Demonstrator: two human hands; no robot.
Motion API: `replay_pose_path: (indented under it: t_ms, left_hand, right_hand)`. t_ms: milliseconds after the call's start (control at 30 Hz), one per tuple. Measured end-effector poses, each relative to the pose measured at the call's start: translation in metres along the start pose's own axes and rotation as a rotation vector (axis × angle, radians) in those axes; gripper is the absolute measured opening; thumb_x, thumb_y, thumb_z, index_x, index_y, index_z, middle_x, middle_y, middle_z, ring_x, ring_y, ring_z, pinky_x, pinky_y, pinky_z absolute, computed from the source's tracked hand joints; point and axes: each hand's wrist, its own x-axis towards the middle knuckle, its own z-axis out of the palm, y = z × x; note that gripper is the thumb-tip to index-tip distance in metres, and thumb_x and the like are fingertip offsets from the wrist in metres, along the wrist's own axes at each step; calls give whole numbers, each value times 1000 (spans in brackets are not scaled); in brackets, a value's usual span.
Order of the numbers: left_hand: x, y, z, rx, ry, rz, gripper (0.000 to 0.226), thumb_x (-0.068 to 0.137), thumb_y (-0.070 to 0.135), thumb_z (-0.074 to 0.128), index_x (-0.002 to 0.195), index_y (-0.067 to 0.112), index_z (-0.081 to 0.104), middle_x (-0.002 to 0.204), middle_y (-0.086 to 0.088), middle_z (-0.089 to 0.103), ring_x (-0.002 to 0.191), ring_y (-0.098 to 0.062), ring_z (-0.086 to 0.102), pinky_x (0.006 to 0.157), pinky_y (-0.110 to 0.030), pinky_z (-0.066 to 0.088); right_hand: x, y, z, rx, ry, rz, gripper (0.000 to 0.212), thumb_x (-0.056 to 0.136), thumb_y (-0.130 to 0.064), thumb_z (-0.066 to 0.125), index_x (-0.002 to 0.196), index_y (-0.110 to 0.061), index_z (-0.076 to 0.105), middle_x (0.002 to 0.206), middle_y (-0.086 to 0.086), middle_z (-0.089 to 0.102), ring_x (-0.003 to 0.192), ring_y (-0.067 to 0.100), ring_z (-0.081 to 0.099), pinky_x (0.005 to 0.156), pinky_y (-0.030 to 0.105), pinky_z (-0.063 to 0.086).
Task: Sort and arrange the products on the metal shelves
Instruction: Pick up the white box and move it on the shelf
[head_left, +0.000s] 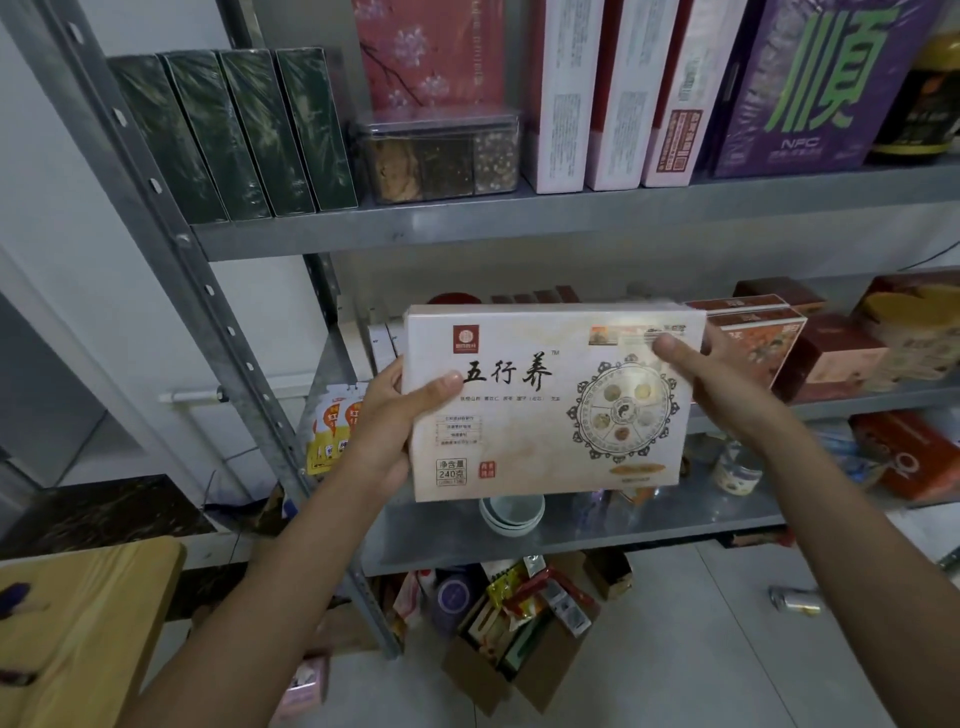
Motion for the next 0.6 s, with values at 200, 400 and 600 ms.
replay_pose_path:
  t_ms: [200, 400, 600]
  left_hand:
    - [12, -20, -14, -124, 31, -356, 57, 75, 26, 72, 128, 9, 59, 121, -17, 67, 107, -34, 67, 80, -48, 57]
    - [21, -32, -20, -137, 85, -559, 49, 75, 29, 72, 121, 11, 65, 112, -16, 71, 92, -31, 72, 74, -48, 58]
    - [29, -34, -24, -113, 131, -627, 36, 89, 32, 64, 120, 13, 65, 110, -16, 72, 82, -29, 73, 63, -43, 61]
  right_hand:
    - [0, 7, 1, -12, -87, 200, 36, 76, -37, 68, 103, -13, 70, 100, 8, 76, 89, 24, 73, 64, 25, 58]
    - [11, 15, 12, -8, 33, 382, 38, 71, -37, 77, 95, -8, 73, 97, 16, 75, 91, 34, 72, 91, 51, 54]
    - [12, 12, 22, -18, 90, 443, 35, 81, -31, 76, 102, -4, 69, 95, 15, 75, 92, 36, 72, 94, 56, 52]
